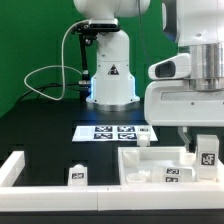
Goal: Assemble one leg
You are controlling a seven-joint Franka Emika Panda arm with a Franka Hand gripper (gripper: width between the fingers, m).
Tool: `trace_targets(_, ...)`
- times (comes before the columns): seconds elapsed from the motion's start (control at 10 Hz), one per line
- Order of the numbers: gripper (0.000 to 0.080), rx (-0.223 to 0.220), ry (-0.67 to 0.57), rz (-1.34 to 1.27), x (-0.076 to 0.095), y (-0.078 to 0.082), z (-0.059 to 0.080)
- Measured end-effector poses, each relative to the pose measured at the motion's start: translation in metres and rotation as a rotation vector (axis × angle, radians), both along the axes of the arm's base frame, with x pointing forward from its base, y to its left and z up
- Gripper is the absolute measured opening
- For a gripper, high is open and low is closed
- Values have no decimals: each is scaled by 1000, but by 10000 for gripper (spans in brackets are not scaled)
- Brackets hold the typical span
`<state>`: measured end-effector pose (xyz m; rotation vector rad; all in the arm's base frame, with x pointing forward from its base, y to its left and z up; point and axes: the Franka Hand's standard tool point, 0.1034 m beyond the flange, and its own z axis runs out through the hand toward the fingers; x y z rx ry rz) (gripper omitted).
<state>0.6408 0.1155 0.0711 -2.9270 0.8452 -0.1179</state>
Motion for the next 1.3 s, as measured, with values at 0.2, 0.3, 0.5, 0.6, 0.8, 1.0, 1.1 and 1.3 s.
trace_targets(0.2,291,14,18,-181,-1,-3,-1)
trace_targets(0.3,291,27,51,-345,-3,0,-1)
trace_targets(0.5,290,80,83,-643,-3,-2,-3)
trace_targets(0.6,290,143,100,-833,-1,-4,-3)
trace_targets(0.8,290,217,129,-1122,1,-4,-4)
trace_targets(1.0,290,231,126,-1197,1,-3,-4)
trace_targets(1.1,381,223,120,-1140,0,-3,-5)
trace_targets(1.3,516,179,91,-777,-4,3,-7)
